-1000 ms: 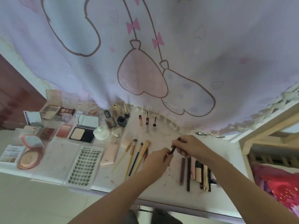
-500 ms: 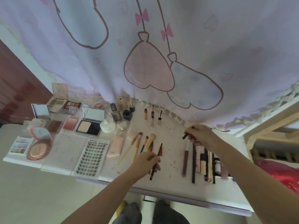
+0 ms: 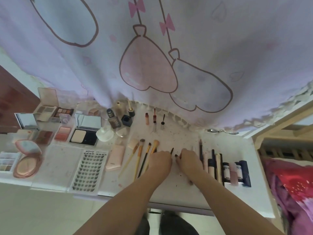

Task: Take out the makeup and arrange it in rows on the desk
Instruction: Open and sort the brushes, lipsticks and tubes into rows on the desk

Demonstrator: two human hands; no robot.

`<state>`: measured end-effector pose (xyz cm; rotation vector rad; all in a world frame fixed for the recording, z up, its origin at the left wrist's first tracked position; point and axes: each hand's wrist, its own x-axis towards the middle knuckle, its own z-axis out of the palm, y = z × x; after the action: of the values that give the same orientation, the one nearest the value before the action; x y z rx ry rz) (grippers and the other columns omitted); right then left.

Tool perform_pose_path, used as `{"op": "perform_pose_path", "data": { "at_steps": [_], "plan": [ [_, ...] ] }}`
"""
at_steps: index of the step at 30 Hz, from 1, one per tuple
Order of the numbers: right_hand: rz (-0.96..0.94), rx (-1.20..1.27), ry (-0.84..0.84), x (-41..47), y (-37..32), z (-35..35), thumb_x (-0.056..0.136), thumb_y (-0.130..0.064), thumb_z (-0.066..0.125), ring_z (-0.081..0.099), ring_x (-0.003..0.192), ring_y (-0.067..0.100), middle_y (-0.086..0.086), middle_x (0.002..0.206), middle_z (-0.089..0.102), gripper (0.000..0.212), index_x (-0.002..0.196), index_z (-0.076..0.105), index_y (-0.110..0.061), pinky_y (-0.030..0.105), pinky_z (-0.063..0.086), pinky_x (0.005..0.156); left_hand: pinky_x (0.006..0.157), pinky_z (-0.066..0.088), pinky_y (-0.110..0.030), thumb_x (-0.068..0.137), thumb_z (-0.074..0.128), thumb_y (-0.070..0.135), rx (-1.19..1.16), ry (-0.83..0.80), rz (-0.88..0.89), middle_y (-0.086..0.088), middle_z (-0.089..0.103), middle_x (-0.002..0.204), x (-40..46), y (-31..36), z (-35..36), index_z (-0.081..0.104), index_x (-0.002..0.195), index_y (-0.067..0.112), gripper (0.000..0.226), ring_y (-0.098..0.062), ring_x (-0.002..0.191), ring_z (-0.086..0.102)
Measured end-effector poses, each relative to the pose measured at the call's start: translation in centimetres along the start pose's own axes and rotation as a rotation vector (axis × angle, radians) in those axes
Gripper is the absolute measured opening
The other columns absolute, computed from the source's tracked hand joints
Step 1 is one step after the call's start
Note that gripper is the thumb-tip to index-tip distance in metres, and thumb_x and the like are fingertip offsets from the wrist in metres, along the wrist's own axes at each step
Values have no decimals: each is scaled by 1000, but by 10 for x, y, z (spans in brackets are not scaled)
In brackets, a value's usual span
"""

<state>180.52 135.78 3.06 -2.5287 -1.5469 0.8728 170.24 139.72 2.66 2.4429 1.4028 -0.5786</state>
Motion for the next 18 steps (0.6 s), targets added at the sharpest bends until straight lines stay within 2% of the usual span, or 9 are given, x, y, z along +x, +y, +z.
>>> {"op": "perform_pose_path", "data": {
  "at_steps": [2,4,5,8,11,15,18],
  "plan": [
    [-17,-90,-18,1,-7,8,97,-27,43,61,96,27,10,105,63,25,107,54,-7,28,38,66,53,35,-27,98,42,11,104,5,24,-4,65,92,-1,-7,0,60,104,11,19,-19,75,61],
    [-17,-144,-23,1,-13,14,97,-26,41,61,92,26,9,103,63,24,103,56,-9,28,37,64,46,31,-26,95,44,4,185,-10,61,-2,56,77,-1,-14,-2,62,100,10,19,-16,60,51],
    [-21,-164,-18,2,-16,16,97,-26,39,62,90,25,8,101,64,24,101,56,-10,28,36,62,46,31,-26,93,45,1,211,-17,75,-2,55,77,0,-18,-3,62,98,10,19,-15,62,53],
    [-47,-229,-7,4,-23,18,98,-29,36,62,88,24,6,98,64,27,99,57,-11,28,35,60,46,30,-27,92,45,0,239,-23,101,-4,63,93,0,-29,-4,62,97,10,19,-19,80,63],
    [-68,-246,-25,2,-25,13,99,-37,34,62,90,25,7,98,63,34,102,57,-11,29,39,63,55,38,-29,95,44,6,226,-23,90,-3,65,94,1,-32,-2,63,99,11,19,-19,80,64],
    [-41,-85,78,7,-2,-20,99,-35,36,61,80,22,2,80,57,30,93,55,-12,28,41,64,57,40,-30,100,40,20,88,82,109,-5,65,91,0,-20,-9,56,105,11,19,-22,79,64],
    [69,-39,110,20,25,-50,97,-27,39,61,92,30,14,98,62,28,103,54,-4,26,37,66,54,34,-28,102,32,27,-5,120,195,-7,64,92,-7,14,-14,52,109,9,27,-26,80,64]
  ]
}}
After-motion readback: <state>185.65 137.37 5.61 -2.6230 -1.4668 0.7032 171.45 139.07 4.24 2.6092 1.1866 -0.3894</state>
